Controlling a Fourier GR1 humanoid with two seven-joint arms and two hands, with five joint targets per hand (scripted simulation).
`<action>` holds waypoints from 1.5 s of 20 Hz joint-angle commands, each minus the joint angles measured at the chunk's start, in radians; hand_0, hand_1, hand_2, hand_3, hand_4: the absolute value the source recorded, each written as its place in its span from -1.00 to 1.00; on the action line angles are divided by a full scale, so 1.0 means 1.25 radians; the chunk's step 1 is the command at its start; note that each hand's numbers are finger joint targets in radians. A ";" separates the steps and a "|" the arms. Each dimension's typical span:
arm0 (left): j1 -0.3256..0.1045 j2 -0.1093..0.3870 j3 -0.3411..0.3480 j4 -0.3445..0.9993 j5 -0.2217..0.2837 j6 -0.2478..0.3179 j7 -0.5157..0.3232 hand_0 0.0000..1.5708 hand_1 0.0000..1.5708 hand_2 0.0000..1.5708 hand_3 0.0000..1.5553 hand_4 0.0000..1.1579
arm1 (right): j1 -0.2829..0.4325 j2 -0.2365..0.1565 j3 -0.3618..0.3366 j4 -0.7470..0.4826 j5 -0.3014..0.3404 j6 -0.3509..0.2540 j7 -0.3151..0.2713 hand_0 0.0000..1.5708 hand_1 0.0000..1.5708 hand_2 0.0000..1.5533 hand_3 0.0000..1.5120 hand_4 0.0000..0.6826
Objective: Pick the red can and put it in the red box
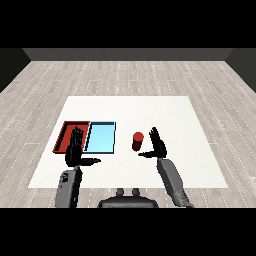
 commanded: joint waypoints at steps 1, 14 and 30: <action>-0.035 -0.003 0.005 0.059 -0.008 0.004 -0.030 -1.00 -1.00 -1.00 -1.00 -1.00 | 0.002 0.003 0.008 -0.019 -0.023 -0.009 0.018 -1.00 -1.00 -1.00 -1.00 -1.00; 0.007 0.009 0.011 0.021 0.018 -0.029 -0.024 -1.00 -1.00 -1.00 -1.00 -1.00 | -0.116 0.003 0.016 0.152 -0.072 -0.010 -0.026 -1.00 -1.00 -1.00 -1.00 -1.00; 0.024 -0.014 -0.009 -0.021 0.004 0.000 -0.008 -1.00 -1.00 -1.00 -1.00 -1.00 | -0.169 0.003 0.109 0.203 -0.137 -0.106 -0.027 -1.00 -1.00 -1.00 -1.00 -1.00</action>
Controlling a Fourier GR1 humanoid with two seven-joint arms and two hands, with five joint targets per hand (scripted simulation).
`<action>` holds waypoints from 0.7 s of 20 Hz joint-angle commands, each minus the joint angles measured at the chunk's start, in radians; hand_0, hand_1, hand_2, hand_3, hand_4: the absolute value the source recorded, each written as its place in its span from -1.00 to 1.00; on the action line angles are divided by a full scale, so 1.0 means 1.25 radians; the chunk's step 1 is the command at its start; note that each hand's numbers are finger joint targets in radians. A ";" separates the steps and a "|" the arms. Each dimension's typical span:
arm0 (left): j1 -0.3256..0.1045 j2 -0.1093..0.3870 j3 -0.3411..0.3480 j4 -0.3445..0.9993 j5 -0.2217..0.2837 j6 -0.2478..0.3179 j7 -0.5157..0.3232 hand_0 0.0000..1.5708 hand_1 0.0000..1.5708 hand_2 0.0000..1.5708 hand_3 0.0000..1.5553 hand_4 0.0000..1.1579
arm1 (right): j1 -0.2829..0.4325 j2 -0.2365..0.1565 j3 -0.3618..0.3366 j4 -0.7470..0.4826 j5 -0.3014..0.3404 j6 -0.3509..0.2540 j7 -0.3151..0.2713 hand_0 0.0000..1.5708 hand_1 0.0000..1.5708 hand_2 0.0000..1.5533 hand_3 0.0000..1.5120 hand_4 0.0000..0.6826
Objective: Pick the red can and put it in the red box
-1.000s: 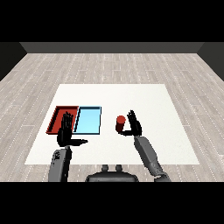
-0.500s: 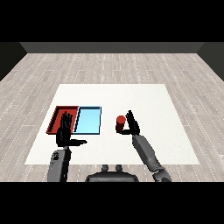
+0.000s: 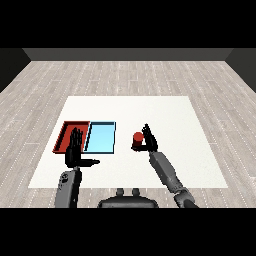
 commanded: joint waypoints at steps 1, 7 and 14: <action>0.054 0.002 -0.005 -0.086 0.006 0.001 0.021 -1.00 -1.00 -1.00 -1.00 -1.00 | 0.001 0.001 0.001 -0.015 0.022 0.004 0.029 -1.00 -1.00 -1.00 -1.00 -1.00; -0.002 -0.006 0.003 0.026 0.000 -0.001 -0.027 -1.00 -1.00 -1.00 -1.00 -1.00 | -0.097 0.001 -0.031 0.134 -0.037 0.026 -0.039 -1.00 -1.00 -1.00 -1.00 -1.00; 0.022 -0.002 -0.009 -0.049 0.000 0.010 0.032 -1.00 -1.00 -1.00 -1.00 -1.00 | -0.013 0.001 0.149 -0.021 -0.107 -0.091 0.006 -1.00 -1.00 -1.00 -1.00 -1.00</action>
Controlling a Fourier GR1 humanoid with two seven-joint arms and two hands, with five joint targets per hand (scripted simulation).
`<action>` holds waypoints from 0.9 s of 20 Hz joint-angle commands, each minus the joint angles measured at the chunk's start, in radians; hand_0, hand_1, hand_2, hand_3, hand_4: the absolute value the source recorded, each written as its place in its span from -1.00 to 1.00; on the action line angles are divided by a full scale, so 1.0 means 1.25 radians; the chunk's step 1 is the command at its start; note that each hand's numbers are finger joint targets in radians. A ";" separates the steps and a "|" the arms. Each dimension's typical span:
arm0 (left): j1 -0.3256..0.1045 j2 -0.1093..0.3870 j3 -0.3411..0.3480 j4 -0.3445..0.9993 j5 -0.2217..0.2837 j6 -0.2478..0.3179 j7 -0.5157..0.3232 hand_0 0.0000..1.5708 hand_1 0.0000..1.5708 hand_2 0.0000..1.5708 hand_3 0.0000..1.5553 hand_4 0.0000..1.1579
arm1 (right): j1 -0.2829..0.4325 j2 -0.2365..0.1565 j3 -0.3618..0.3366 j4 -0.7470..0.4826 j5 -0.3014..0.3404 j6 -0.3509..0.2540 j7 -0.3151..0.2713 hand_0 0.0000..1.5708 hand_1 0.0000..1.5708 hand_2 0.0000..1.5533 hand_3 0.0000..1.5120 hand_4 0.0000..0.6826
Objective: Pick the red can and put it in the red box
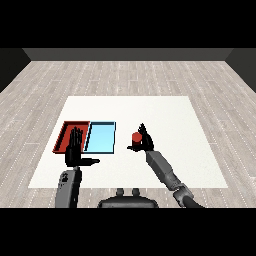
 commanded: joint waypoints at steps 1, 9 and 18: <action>-0.001 0.036 0.034 -0.028 0.042 -0.035 0.020 -1.00 -1.00 -1.00 -1.00 -1.00 | -0.102 0.000 0.050 0.101 -0.095 -0.028 -0.029 -1.00 -1.00 -1.00 -1.00 -1.00; -0.032 0.014 0.031 0.056 0.024 -0.019 -0.029 -1.00 -1.00 -1.00 -1.00 -1.00 | -0.131 0.000 0.023 0.201 -0.084 0.002 -0.045 -1.00 -1.00 -1.00 -1.00 -1.00; -0.033 -0.011 -0.008 0.007 -0.014 0.026 0.009 -1.00 -1.00 -1.00 -1.00 -1.00 | -0.127 0.000 0.060 0.197 -0.081 -0.098 -0.040 0.94 0.94 0.93 0.93 0.44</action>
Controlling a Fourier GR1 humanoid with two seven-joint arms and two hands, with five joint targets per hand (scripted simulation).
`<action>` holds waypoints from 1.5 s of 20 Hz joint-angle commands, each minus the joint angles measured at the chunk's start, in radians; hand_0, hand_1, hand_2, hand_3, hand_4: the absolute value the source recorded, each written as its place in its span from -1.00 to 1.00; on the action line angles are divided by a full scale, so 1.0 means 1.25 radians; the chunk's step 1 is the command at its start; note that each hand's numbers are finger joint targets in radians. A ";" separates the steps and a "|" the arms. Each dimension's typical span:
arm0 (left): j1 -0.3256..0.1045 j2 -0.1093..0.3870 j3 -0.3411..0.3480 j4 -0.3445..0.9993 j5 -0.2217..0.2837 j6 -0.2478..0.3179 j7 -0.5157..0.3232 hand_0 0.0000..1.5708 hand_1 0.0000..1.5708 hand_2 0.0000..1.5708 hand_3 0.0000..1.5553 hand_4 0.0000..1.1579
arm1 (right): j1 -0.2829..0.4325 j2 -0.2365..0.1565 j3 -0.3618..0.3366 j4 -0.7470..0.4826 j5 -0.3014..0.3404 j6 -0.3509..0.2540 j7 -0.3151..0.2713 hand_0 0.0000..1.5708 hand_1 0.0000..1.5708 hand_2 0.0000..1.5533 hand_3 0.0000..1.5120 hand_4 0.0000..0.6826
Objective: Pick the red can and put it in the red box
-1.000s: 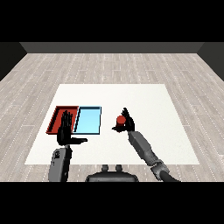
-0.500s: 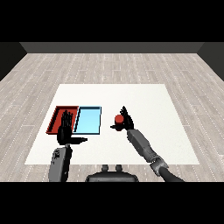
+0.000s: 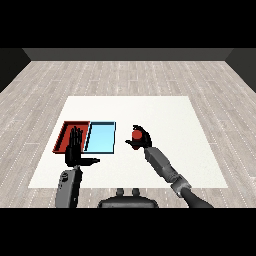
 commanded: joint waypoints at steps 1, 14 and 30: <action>0.012 0.029 0.042 0.026 0.035 -0.034 -0.026 -1.00 -1.00 -1.00 -1.00 -1.00 | -0.006 0.001 0.042 -0.050 0.016 -0.120 0.066 0.94 0.94 0.90 0.89 0.68; 0.034 -0.013 -0.002 0.048 -0.011 -0.005 -0.067 -1.00 -1.00 -1.00 -1.00 -1.00 | -0.029 0.001 0.157 0.015 -0.052 -0.172 0.054 0.95 0.95 0.89 0.87 0.60; 0.002 0.017 -0.007 -0.009 -0.006 -0.007 0.020 -1.00 -1.00 -1.00 -1.00 -1.00 | 0.008 -0.050 0.070 -0.306 0.100 -0.263 0.108 0.93 0.93 0.88 0.83 0.78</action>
